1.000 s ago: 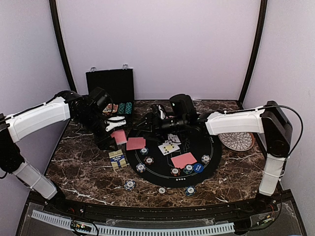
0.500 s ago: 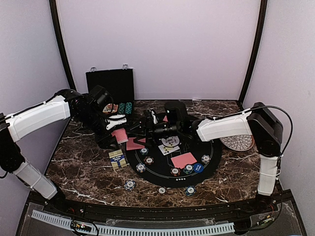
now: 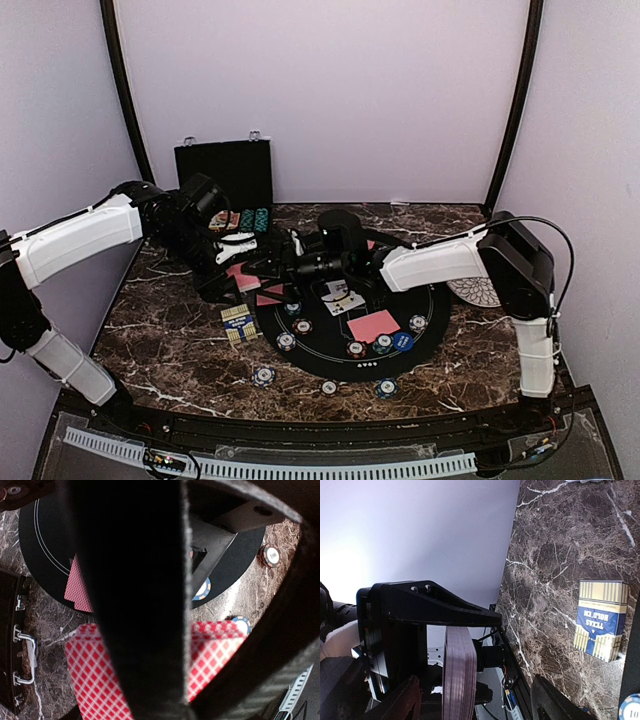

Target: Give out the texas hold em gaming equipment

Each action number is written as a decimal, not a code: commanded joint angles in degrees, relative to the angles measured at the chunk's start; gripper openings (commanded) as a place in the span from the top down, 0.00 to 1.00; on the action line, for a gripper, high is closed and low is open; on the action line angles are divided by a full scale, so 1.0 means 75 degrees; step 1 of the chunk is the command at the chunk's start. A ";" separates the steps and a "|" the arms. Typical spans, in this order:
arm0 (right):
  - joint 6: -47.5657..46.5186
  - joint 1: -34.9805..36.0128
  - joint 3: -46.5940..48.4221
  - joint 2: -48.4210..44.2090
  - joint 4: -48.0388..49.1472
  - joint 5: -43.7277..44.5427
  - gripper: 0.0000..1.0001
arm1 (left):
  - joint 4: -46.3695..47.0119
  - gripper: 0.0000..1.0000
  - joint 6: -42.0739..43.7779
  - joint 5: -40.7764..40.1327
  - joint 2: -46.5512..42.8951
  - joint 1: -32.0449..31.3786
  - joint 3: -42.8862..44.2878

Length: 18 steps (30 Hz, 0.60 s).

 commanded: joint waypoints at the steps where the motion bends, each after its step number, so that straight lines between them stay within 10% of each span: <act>1: 0.0243 0.0178 0.0494 0.0379 0.0600 -0.0135 0.24 | -0.0117 1.00 -0.0050 0.0157 -0.0089 0.0014 0.0221; 18: 0.0693 0.0258 0.1620 0.1472 0.0638 -0.0510 0.28 | -0.0097 1.00 0.0020 0.0113 -0.0023 0.0014 0.0146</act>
